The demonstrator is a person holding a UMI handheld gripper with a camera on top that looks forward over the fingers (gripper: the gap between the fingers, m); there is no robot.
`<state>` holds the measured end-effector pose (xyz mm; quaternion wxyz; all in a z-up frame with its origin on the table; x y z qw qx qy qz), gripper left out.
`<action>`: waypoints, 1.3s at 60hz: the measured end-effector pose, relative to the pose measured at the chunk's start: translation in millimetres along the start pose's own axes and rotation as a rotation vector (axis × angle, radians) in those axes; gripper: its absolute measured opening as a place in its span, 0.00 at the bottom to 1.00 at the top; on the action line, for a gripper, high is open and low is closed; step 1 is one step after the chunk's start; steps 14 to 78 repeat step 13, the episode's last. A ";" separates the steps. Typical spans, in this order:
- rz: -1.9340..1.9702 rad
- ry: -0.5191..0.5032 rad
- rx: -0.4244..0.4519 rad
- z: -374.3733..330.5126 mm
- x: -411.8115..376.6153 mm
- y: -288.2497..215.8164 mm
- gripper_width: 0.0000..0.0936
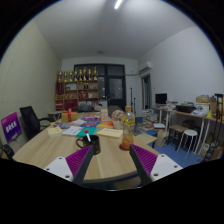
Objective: Pour water
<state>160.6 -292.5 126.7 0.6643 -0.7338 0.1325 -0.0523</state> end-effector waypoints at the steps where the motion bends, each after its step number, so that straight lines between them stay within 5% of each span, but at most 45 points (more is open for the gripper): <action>1: 0.008 -0.002 0.000 -6.3 -3.0 0.7 0.89; 13: 0.035 -0.024 -0.006 -98.3 -41.6 7.3 0.89; 78: 0.035 -0.024 -0.006 -98.3 -41.6 7.3 0.89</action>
Point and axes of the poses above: the point between the fingertips, and its own axes, seen from behind it with the camera up: x to the right, y down, z forward, the way the camera looks, the point moved 10 cm from there along -z, backward, against the way the camera looks, and after that the axes turned 4 degrees about z, right-handed, at the moved point
